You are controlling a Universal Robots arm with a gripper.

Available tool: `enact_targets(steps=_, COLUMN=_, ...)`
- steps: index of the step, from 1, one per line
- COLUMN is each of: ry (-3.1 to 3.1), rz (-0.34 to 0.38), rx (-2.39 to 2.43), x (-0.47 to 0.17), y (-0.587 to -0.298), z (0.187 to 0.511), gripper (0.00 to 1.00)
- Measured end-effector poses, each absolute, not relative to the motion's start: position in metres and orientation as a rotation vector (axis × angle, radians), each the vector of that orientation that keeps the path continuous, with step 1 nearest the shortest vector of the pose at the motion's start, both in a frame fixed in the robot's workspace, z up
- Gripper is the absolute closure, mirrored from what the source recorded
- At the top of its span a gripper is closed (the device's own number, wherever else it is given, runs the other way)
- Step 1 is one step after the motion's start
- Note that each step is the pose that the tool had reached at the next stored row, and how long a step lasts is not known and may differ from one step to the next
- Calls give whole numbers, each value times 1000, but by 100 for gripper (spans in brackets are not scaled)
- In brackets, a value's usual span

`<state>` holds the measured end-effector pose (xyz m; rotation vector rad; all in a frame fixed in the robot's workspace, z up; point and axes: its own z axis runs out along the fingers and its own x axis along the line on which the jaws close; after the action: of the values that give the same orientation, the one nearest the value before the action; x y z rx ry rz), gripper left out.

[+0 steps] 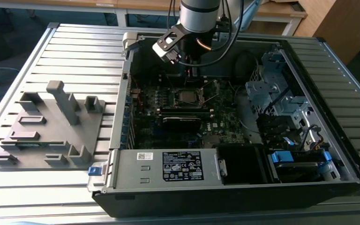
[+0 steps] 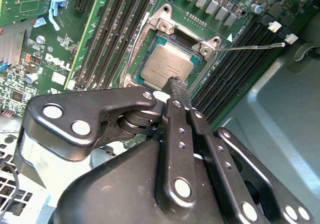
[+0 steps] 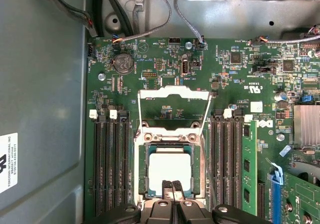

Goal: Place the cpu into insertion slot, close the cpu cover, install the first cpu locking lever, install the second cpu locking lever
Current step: 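Close the cpu cover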

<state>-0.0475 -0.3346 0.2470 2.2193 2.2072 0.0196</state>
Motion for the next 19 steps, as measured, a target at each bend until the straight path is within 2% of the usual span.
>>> enact_targets(steps=19, ry=2207, rz=20, rx=2219, x=-44, y=-335, z=255, gripper=90)
